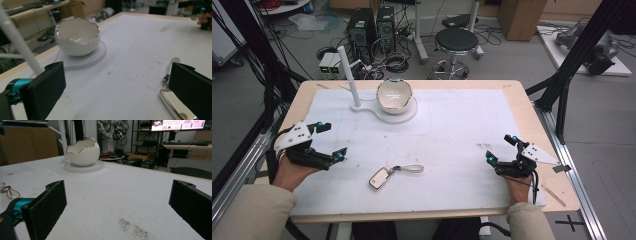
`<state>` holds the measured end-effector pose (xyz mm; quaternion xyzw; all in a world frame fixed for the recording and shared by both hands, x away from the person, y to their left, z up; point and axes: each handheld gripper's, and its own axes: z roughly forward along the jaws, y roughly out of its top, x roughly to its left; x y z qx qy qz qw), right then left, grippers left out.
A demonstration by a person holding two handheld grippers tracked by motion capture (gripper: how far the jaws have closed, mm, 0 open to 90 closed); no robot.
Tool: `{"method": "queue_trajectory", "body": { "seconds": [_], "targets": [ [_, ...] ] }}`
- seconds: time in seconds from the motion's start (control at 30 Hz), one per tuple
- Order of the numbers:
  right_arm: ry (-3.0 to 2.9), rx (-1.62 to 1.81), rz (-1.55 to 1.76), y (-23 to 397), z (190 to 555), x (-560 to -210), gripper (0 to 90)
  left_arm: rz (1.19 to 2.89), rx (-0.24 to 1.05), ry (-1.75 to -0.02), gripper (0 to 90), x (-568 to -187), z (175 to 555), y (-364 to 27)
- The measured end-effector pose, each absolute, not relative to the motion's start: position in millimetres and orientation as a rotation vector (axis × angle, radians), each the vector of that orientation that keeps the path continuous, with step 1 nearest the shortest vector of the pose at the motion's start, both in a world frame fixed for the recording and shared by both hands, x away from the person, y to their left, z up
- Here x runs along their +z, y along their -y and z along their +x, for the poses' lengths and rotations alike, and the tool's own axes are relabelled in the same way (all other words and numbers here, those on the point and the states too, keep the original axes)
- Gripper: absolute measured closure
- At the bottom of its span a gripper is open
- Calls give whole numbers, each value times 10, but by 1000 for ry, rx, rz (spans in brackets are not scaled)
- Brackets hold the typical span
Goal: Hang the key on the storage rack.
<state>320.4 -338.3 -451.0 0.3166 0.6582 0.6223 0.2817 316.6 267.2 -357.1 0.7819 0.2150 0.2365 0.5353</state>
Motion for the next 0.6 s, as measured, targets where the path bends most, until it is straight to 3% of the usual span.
{"method": "queue_trajectory", "body": {
  "seconds": [0.23,0.6],
  "targets": [
    [-1770,1668,859,3378,3196,-4509,5,2048,486,-386,17,-3341,3376,-2249],
    [-1765,1667,851,3385,3204,-4509,5,2323,333,-168,17,-3399,3600,-1541]
  ]
}}
